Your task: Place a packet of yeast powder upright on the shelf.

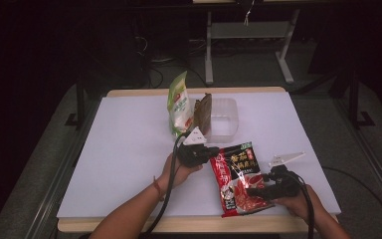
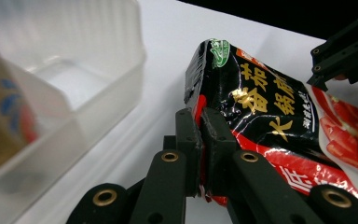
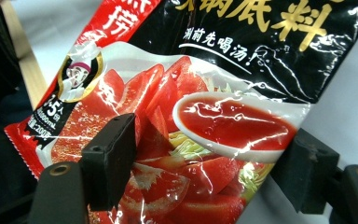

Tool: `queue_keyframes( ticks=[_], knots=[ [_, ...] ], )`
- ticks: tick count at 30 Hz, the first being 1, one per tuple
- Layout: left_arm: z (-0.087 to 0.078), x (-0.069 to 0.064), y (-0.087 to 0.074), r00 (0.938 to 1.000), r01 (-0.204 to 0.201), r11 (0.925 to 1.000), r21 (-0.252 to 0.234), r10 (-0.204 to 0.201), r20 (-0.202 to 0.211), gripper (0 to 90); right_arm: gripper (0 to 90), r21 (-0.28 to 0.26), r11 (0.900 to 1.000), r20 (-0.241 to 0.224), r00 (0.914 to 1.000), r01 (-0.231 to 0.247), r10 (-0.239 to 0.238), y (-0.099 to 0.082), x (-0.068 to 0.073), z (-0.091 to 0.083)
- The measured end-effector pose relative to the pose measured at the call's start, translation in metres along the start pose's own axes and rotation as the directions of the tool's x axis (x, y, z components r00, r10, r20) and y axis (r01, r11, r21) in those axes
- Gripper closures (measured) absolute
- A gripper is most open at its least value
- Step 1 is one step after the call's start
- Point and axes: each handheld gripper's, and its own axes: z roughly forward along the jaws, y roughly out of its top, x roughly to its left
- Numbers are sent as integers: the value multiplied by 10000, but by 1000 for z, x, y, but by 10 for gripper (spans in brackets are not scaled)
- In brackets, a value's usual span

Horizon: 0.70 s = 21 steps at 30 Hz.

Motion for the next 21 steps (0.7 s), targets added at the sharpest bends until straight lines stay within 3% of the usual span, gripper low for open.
queue_keyframes(
  ticks=[4, 8, 11, 12, 13, 15, 16, 18, 19, 20, 21],
  knots=[
    [-5, 4, -4, 9999, 138, 9995, -288, -137, 38, 855, 339, 218, 9996, 110, 9998, 171, -174, 11, 2, 8],
    [-7, 8, -12, 9989, 463, 9972, -594, -456, 140, 838, 490, -466, 9989, 24, 10000, -91, 92, 6, -4, 7],
    [-5, 9, -15, 9977, 669, 9958, -620, -662, 132, 807, 518, -631, 9980, 146, 9999, 65, -56, 3, -4, 7],
    [-2, 11, -19, 9945, 1014, 9930, -608, -996, 329, 755, 537, -627, 9980, 278, 9996, 110, -93, 3, -3, 7],
    [-2, 11, -19, 9945, 1014, 9930, -608, -996, 329, 736, 558, -646, 9978, 370, 9993, 122, -98, 3, -2, 7],
    [1, 11, -21, 9948, 991, 9938, -505, -977, 293, 679, 739, -928, 9952, 829, 9963, 300, -223, 1, -2, 5],
    [3, 11, -22, 9933, 1030, 9938, -419, -1006, 569, 631, 765, -989, 9946, 787, 9966, 310, -232, -1, -3, 5],
    [4, 8, -21, 9937, 856, 9952, -465, -819, 770, 632, 770, -1063, 9937, 848, 9961, 347, -257, -3, -3, 6],
    [4, 8, -21, 9937, 856, 9952, -465, -819, 770, 636, 770, -1063, 9937, 848, 9961, 347, -257, -3, -3, 6],
    [5, 5, -20, 9965, 535, 9981, -304, -514, 655, 636, 776, -1077, 9937, 830, 9963, 324, -235, -3, -3, 6],
    [5, 3, -19, 9981, 378, 9993, -62, -375, 493, 551, 775, -957, 9943, 960, 9947, 469, -377, -1, -1, 5]
  ],
)
